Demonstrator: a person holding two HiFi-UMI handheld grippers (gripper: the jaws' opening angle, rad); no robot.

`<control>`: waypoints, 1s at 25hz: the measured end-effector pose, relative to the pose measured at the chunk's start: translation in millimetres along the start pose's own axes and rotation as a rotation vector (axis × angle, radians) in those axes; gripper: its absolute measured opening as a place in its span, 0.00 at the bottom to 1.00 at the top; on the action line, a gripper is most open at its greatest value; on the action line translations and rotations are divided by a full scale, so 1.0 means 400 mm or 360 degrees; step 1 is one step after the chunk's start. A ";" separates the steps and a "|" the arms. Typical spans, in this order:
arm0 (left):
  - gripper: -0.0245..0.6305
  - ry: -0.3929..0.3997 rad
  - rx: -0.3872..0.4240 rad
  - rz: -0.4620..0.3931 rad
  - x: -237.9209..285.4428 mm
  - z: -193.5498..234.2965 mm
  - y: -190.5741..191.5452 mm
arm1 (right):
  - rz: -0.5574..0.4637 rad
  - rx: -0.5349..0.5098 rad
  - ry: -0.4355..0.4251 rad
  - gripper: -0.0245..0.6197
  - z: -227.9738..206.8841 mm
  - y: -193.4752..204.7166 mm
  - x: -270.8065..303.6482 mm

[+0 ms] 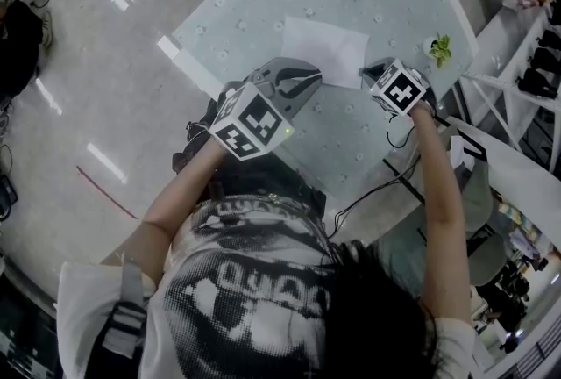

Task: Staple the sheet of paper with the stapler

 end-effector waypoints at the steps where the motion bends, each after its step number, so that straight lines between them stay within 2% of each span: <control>1: 0.06 -0.0005 0.0011 0.0000 -0.002 0.000 -0.003 | -0.0010 0.0005 0.0000 0.05 -0.001 -0.001 0.002; 8: 0.06 0.0000 0.0085 0.0034 -0.037 -0.029 -0.034 | -0.0133 0.0095 0.0075 0.05 0.004 0.017 -0.014; 14: 0.06 -0.0018 0.0109 0.0077 -0.064 -0.070 -0.036 | -0.0292 0.0295 0.0236 0.04 0.032 0.032 -0.061; 25: 0.06 -0.0044 0.0220 0.0098 -0.083 -0.164 -0.051 | -0.0842 0.0794 0.0446 0.04 0.218 -0.001 -0.151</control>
Point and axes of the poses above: the fingertips, and each gripper's own axes: x forward along the fingers, z to its left, y out of its underside, the point moved 3 cm from there along -x, backward along the fingers, and after that the axes turned 9 degrees about y, right-handed, at the moved point
